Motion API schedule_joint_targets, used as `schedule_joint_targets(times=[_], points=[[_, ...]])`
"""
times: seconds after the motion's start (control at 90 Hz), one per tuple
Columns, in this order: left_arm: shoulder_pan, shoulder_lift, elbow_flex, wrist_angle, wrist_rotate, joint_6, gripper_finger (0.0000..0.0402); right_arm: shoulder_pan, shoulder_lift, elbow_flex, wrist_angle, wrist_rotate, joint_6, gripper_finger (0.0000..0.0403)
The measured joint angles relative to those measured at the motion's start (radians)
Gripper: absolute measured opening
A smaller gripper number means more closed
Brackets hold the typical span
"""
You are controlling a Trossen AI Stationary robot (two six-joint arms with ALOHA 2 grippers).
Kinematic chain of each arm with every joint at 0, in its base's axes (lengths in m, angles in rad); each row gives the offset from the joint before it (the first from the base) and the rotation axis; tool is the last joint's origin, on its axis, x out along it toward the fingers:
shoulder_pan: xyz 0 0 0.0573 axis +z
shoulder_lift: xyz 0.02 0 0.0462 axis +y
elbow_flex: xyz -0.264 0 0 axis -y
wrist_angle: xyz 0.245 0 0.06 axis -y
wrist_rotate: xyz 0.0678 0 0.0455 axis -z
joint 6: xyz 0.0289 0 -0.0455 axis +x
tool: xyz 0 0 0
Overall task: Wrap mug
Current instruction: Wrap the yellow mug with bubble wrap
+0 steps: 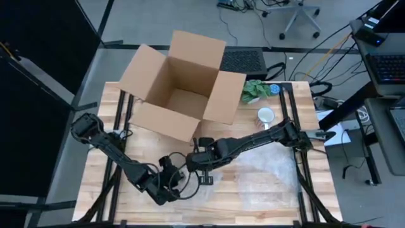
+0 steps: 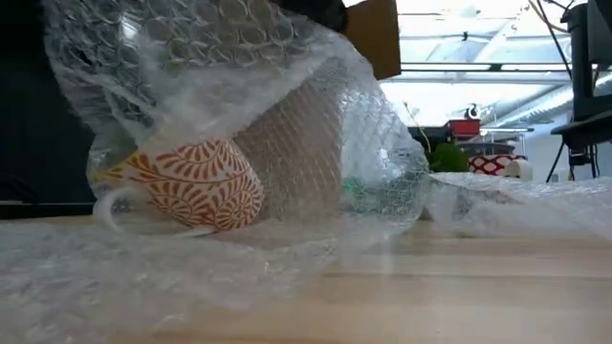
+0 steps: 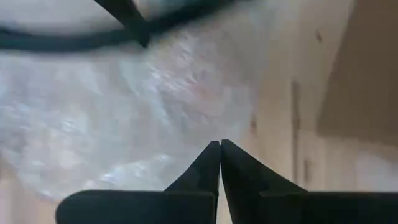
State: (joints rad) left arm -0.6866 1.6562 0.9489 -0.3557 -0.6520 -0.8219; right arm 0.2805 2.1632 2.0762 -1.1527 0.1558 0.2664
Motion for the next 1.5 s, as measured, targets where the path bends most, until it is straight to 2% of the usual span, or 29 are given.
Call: schedule_joint_targets(times=[0.211, 0.333, 0.456, 0.578, 0.744, 0.9, 1.122, 1.333, 1.5], points=[[0.0, -0.001, 0.001, 0.003, -0.004, 0.0, 0.0063, -0.046, -0.002, -0.141, 0.097, -0.001, -0.046, 0.0], [-0.001, -0.001, 0.002, 0.005, -0.004, 0.0, 0.0063, -0.087, -0.059, -0.294, 0.27, -0.004, -0.053, 0.0], [-0.001, -0.002, 0.002, 0.004, -0.005, 0.0, 0.0063, -0.125, -0.189, -0.505, 0.533, -0.04, -0.019, 0.0], [-0.001, -0.002, 0.003, 0.003, -0.006, 0.0, 0.0063, -0.147, -0.293, -0.726, 0.896, -0.096, 0.06, 0.0], [0.009, -0.003, 0.003, 0.006, -0.007, -0.001, 0.0063, -0.148, -0.253, -0.921, 1.279, -0.111, 0.181, 0.0], [0.027, -0.003, 0.003, 0.006, -0.006, 0.0, 0.0063, -0.14, -0.163, -0.948, 1.472, -0.117, 0.244, 0.0], [0.079, -0.005, 0.012, 0.014, -0.01, 0.027, 0.0063, -0.114, -0.063, -0.928, 1.509, -0.156, 0.291, 0.0], [0.135, -0.008, 0.023, 0.018, 0.128, 0.072, 0.0063, -0.102, -0.032, -0.927, 1.534, -0.162, 0.303, 0.0], [0.136, -0.008, 0.01, 0.039, 0.163, 0.081, 0.0063, -0.103, -0.036, -0.926, 1.527, -0.164, 0.291, 0.0]])
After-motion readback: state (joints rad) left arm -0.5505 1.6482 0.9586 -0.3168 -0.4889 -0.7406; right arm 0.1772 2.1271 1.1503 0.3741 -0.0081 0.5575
